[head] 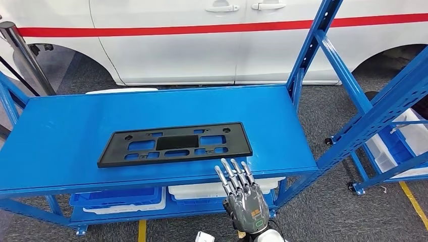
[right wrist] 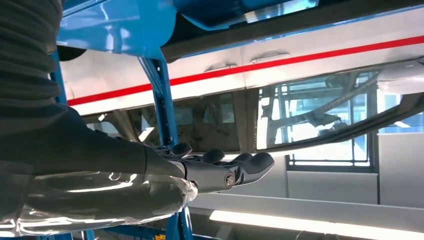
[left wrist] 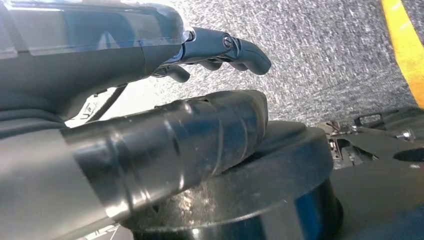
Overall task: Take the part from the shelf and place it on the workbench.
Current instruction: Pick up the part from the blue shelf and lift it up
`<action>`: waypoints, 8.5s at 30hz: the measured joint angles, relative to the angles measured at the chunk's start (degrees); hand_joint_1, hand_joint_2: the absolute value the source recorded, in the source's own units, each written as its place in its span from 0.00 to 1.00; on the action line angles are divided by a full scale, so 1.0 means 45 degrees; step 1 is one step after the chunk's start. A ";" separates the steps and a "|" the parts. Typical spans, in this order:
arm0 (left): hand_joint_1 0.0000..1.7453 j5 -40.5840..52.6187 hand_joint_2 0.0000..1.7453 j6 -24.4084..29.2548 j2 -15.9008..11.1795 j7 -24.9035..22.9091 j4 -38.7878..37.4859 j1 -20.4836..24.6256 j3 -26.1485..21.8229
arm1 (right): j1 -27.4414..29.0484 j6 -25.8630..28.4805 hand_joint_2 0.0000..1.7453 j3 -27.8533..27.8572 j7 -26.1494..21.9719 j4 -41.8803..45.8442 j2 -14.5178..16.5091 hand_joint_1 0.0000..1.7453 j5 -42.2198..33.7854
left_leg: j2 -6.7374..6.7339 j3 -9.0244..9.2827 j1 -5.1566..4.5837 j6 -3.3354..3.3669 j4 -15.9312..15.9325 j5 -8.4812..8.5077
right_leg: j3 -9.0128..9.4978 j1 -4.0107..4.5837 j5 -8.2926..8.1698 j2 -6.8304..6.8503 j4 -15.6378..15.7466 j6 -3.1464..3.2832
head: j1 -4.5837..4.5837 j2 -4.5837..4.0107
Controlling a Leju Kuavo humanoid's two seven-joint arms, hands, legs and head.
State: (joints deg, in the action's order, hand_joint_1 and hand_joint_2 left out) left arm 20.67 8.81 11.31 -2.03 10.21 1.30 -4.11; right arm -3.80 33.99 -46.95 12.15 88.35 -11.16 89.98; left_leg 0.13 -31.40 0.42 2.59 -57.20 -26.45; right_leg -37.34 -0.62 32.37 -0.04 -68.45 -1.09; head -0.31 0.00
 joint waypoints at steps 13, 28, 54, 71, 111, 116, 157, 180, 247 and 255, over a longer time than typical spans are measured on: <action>0.00 0.0084 0.00 0.0057 0.0049 0.0067 0.0000 0.0018 0.0000 | -0.0063 -0.0420 1.00 0.0515 -0.0376 -0.0347 0.0554 0.00 -0.0063 | 0.0040 -0.0189 -0.0057 -0.0514 -0.0605 -0.0486 | 0.0974 0.0005 -0.1308 0.0004 0.2217 0.0457 | 0.0013 0.0000; 0.00 0.0109 0.00 0.0018 0.0052 0.0120 0.0000 -0.0019 -0.0011 | -0.0256 -0.0486 1.00 0.0557 -0.0505 -0.0602 0.0804 0.00 -0.0038 | 0.0048 0.0305 -0.0086 0.0015 0.0094 -0.0213 | 0.1053 0.0030 -0.1022 0.0009 0.1657 0.0023 | 0.0005 0.0000; 0.00 0.0120 0.00 -0.0017 0.0057 0.0069 -0.0024 0.0018 -0.0019 | -0.0465 -0.0668 1.00 0.0564 -0.0511 -0.0889 0.0846 0.00 0.0000 | 0.0037 -0.0050 -0.0117 -0.0363 -0.0410 -0.0338 | 0.0849 0.0125 -0.1308 -0.0012 0.2067 0.0574 | 0.0019 0.0000; 0.00 0.0123 0.00 -0.0079 0.0075 0.0120 -0.0024 0.0022 -0.0038 | -0.0647 -0.0900 1.00 0.0560 -0.0528 -0.1056 0.0843 0.00 -0.0135 | 0.0068 0.0366 -0.0097 -0.0347 -0.0109 -0.0525 | 0.0401 -0.0006 -0.1548 -0.0041 0.1942 0.0217 | 0.0015 0.0000; 0.00 0.0125 0.00 -0.0026 0.0059 0.0339 -0.0024 0.0013 -0.0104 | -0.0926 -0.1572 1.00 0.0550 -0.1004 -0.1268 0.0902 0.95 -0.1578 | 0.0039 -0.1507 -0.0025 -0.0625 -0.3338 -0.1350 | 0.0968 0.0001 -0.1250 0.0041 0.2149 0.0595 | 0.0012 0.0000; 0.00 0.0134 0.00 -0.0021 0.0057 0.0422 -0.0024 0.0012 -0.0134 | -0.1073 -0.1726 1.00 0.0550 -0.1027 -0.1282 0.0894 0.96 -0.1864 | 0.0056 -0.0072 -0.0112 -0.0379 -0.0210 -0.0116 | 0.0996 0.0053 -0.1231 -0.0007 0.2144 0.0419 | 0.0006 0.0000; 0.00 0.0203 0.00 -0.0327 0.0116 0.0548 -0.0024 -0.0004 -0.0364 | -0.1436 -0.1963 1.00 0.0444 -0.0902 -0.1712 0.0635 0.00 -0.1812 | 0.0031 -0.0010 -0.0021 -0.0016 0.0008 0.0056 | -0.0444 -0.0039 -0.0157 0.0007 -0.0843 -0.0005 | 0.0005 0.0000; 0.00 0.0209 0.00 -0.0424 0.0125 0.0644 -0.0024 0.0000 -0.0381 | -0.1675 -0.2017 1.00 0.0398 -0.0898 -0.1821 0.0777 0.00 -0.1731 | 0.0057 -0.0046 -0.0094 -0.0318 -0.0148 -0.0090 | 0.0889 0.0057 -0.1314 0.0017 0.2135 0.0294 | 0.0018 0.0000; 0.00 0.0385 0.00 -0.0288 0.0149 0.0684 -0.0024 -0.0005 -0.0589 | -0.1838 -0.2308 1.00 0.0288 -0.1140 -0.1886 0.0749 0.00 -0.2380 | 0.0006 -0.0314 -0.0039 0.0028 0.0047 0.0302 | -0.0161 0.0021 0.0606 -0.0002 -0.0859 0.0104 | 0.0026 0.0000; 0.00 0.0397 0.00 -0.0333 0.0161 0.0716 -0.0024 0.0009 -0.0601 | -0.1869 -0.2343 1.00 0.0283 -0.1174 -0.1928 0.0718 0.49 -0.2441 | 0.0050 -0.0273 -0.0102 -0.0282 -0.0256 0.0012 | 0.0846 0.0019 -0.1132 -0.0021 0.1964 0.0248 | 0.0028 0.0000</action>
State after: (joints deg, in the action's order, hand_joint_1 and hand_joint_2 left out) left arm 22.46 7.32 12.04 1.20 10.10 1.34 -6.81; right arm -12.21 23.45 -45.68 6.86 79.67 -7.93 79.00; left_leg 0.36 -32.62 -0.04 1.32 -58.36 -26.39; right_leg -33.53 -0.54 27.28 -0.14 -59.61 0.03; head -0.19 0.00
